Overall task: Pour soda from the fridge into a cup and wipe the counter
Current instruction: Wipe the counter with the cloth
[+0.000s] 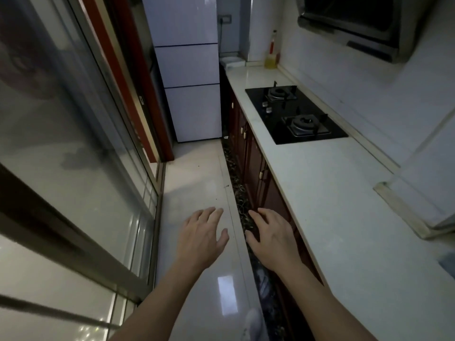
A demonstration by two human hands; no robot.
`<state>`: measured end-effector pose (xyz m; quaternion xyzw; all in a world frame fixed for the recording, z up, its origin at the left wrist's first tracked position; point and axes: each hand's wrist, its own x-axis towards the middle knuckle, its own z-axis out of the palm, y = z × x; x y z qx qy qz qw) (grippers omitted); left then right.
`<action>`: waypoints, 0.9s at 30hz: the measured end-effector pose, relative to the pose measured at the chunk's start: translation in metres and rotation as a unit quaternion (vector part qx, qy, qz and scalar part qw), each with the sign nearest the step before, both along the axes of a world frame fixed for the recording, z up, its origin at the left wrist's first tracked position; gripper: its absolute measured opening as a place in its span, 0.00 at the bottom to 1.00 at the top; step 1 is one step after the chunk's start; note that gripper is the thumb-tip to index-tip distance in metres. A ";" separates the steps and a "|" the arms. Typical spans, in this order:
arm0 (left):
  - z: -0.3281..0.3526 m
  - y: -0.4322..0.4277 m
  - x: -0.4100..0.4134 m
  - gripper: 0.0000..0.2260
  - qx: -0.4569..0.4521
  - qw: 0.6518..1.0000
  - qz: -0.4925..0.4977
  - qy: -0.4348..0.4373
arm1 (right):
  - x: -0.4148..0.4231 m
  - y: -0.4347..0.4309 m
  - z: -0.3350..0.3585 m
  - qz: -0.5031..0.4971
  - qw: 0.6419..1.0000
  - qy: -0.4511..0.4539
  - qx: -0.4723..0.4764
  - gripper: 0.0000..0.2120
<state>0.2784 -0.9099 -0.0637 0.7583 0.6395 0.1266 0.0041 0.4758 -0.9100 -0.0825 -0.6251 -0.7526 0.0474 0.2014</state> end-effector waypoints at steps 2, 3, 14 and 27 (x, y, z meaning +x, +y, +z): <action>-0.004 0.028 -0.003 0.25 0.002 1.000 0.000 0.008 | -0.002 0.025 -0.005 -0.001 1.000 -0.002 -0.003 0.25; -0.006 0.043 -0.004 0.25 0.004 1.000 0.000 0.011 | -0.003 0.039 -0.007 -0.002 1.000 -0.002 -0.005 0.25; -0.004 0.239 0.037 0.24 -0.009 0.997 -0.059 0.040 | 0.032 0.227 -0.019 -0.048 0.998 0.033 -0.016 0.25; -0.036 0.383 0.183 0.25 -0.083 0.952 -0.291 0.038 | 0.154 0.287 -0.037 -0.287 0.956 0.034 -0.043 0.25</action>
